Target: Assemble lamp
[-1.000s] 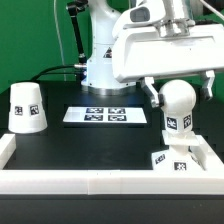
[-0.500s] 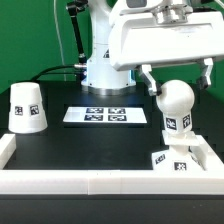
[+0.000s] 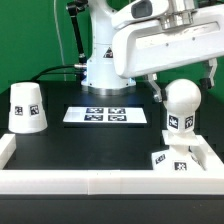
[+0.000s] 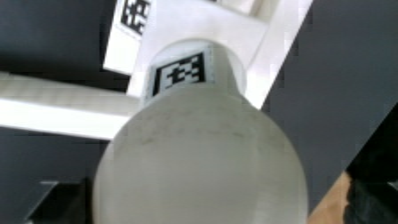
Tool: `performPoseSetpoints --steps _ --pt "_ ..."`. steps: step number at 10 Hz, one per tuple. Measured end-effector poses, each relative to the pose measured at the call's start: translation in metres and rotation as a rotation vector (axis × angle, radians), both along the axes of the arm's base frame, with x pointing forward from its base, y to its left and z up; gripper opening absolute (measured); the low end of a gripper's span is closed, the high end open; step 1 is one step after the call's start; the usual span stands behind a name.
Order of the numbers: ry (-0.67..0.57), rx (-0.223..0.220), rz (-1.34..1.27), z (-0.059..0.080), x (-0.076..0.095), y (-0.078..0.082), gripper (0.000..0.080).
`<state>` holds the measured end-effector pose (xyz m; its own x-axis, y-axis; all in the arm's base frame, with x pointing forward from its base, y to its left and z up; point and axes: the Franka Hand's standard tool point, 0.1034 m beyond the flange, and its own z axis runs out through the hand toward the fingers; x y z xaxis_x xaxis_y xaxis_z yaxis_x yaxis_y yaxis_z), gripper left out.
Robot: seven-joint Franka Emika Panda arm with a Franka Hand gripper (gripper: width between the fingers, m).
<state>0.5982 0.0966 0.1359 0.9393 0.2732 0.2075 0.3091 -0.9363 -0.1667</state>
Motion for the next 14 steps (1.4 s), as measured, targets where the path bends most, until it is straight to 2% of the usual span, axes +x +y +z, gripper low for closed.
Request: performPoseSetpoints --steps 2,3,8,9,10,14 --pt "0.126 -0.004 0.036 -0.0025 -0.0018 0.0018 0.0699" --pt "0.095 -0.006 0.025 -0.0040 0.0032 0.0002 0.0699" --pt "0.089 -0.011 0.027 -0.0053 0.0031 -0.0004 0.0699" --pt "0.062 -0.037 0.046 -0.0055 0.0062 -0.0044 0.0699" --pt "0.057 -0.043 0.050 -0.0059 0.0066 -0.0063 0.0699" --pt "0.060 -0.042 0.048 -0.0082 0.0055 -0.0064 0.0699"
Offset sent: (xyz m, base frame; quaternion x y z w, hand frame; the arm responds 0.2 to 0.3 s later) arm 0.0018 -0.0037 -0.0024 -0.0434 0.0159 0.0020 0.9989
